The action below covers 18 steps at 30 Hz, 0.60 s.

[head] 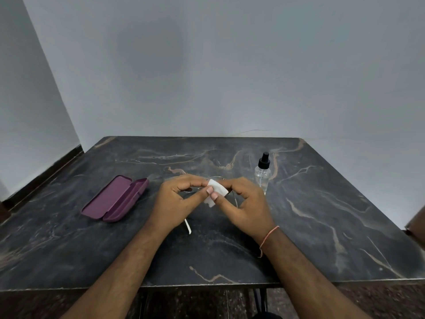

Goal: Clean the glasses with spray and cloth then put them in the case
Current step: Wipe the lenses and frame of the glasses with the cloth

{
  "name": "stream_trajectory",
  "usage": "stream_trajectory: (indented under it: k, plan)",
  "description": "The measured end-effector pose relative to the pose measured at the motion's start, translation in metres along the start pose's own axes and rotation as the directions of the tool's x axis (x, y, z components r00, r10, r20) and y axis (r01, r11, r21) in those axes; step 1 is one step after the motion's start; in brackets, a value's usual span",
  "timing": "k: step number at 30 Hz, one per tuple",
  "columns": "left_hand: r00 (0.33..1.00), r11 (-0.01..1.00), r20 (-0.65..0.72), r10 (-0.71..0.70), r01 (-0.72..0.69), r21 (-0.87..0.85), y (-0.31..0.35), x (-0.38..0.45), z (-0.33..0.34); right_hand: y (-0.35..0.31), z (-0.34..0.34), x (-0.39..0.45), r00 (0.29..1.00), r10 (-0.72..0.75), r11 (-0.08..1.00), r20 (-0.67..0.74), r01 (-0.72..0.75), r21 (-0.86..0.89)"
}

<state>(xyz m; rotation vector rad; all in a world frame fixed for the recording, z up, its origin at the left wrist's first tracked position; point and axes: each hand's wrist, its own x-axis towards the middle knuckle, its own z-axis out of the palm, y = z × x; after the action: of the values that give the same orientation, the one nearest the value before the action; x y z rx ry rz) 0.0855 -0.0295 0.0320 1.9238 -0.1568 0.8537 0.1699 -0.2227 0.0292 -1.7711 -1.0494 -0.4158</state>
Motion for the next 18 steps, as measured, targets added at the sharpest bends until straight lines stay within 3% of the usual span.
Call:
stream_trajectory:
  k: [7,11,18]
  plan:
    - [0.995,0.995,-0.010,-0.095,0.095,-0.008,-0.0023,-0.0001,0.0000,-0.0021,-0.0005,0.0005,0.981,0.186,0.946,0.053,-0.193,0.262]
    - [0.982,0.977,-0.033,-0.185,0.180,-0.111,0.0015,0.0001,0.0020,-0.0015,-0.0001,0.0027,0.971,0.228,0.906,0.074,-0.240,0.348]
    - [0.993,0.987,0.004,-0.121,0.120,-0.107,0.0038,0.0000,0.0014,-0.0026,-0.0006,0.0030,0.967,0.239,0.872,0.088,-0.253,0.419]
